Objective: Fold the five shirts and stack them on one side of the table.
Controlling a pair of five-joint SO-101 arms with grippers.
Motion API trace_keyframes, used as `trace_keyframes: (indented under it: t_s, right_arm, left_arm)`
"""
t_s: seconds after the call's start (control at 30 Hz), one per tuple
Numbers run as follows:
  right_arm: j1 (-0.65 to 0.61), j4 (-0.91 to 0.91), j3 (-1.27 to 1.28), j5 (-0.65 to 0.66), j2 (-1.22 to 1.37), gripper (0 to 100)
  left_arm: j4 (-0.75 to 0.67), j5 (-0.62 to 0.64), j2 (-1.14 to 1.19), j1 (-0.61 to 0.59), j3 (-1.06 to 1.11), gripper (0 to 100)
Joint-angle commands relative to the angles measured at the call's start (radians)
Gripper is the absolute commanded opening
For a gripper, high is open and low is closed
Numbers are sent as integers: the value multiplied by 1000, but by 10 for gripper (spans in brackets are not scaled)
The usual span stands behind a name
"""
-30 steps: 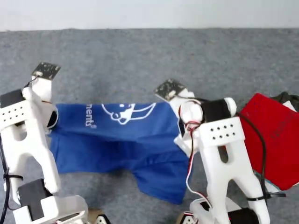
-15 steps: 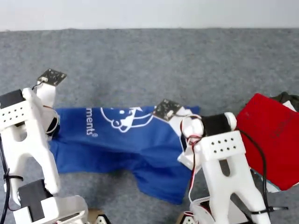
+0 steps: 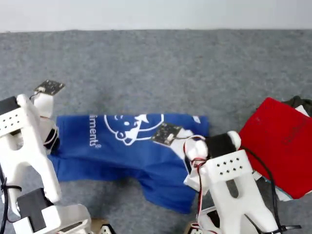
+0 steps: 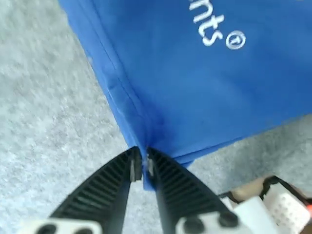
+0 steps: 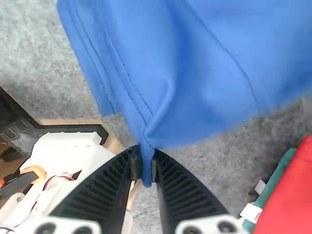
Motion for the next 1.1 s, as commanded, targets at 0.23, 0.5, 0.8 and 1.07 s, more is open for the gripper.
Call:
trace_keyframes:
  t_s: [0.23, 0.5, 0.8, 1.07]
  right_arm:
    - [-38, 41, 2, 15, -13, 10]
    - [-38, 42, 9, 18, -21, 10]
    - [-39, 42, 6, 18, -24, 69]
    - [-41, 42, 5, 28, -24, 189]
  left_arm:
    - [-91, -31, -41, -20, 203, 13]
    - [-121, -31, -38, -21, 236, 13]
    - [-133, -32, -41, -23, 231, 23]
    - [-120, -97, -41, -25, 231, 76]
